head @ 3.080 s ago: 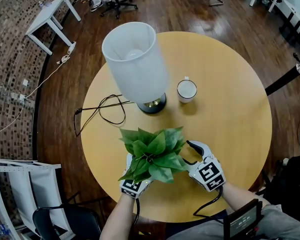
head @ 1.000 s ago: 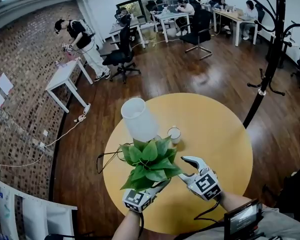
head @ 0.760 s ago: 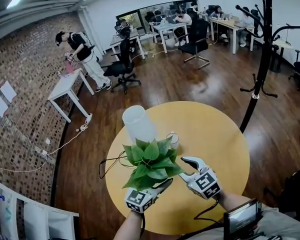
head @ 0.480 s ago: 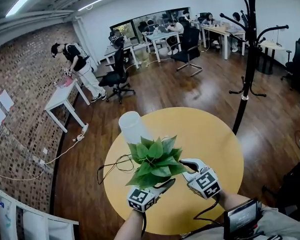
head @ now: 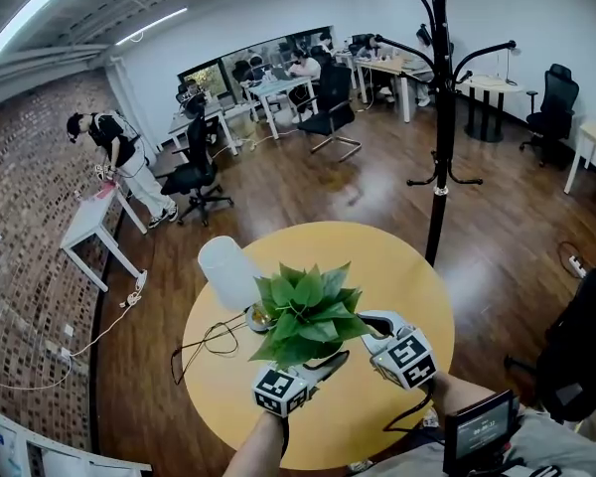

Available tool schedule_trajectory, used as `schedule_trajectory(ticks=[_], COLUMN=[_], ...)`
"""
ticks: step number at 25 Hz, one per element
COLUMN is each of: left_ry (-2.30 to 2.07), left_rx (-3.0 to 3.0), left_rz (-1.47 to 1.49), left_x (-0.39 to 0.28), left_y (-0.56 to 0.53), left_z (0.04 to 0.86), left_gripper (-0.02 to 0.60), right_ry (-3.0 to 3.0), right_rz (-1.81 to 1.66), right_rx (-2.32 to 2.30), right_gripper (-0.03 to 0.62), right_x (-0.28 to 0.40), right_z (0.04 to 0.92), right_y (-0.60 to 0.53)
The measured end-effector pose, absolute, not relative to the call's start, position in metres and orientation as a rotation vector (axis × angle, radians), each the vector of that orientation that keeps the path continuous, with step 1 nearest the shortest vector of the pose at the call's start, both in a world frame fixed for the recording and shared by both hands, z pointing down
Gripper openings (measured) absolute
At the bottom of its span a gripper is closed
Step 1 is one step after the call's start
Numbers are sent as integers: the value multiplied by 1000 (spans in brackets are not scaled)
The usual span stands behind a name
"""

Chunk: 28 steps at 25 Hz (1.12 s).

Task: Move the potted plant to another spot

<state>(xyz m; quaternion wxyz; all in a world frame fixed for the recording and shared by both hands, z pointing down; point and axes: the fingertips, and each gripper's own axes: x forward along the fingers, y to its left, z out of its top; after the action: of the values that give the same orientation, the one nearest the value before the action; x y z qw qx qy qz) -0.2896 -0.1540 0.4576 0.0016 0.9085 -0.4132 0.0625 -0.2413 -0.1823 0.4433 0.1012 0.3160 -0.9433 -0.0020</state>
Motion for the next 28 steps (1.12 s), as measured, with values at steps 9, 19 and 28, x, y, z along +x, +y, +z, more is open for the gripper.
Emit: schedule_trajectory(ticks=[9, 19, 28], left_ry=[-1307, -1390, -1424], left_rx=[2842, 2771, 2697], left_rz=[218, 166, 171], left_x=[-204, -135, -100], left_y=[-209, -269, -297], left_z=[462, 463, 487], left_gripper=[500, 500, 500], right_ry=[-2818, -2829, -2806], right_rz=[1, 10, 68], right_rx=[916, 853, 804], right_gripper=[7, 8, 8], right_x=[-164, -95, -57], right_z=[444, 450, 479], right_y=[-242, -308, -337])
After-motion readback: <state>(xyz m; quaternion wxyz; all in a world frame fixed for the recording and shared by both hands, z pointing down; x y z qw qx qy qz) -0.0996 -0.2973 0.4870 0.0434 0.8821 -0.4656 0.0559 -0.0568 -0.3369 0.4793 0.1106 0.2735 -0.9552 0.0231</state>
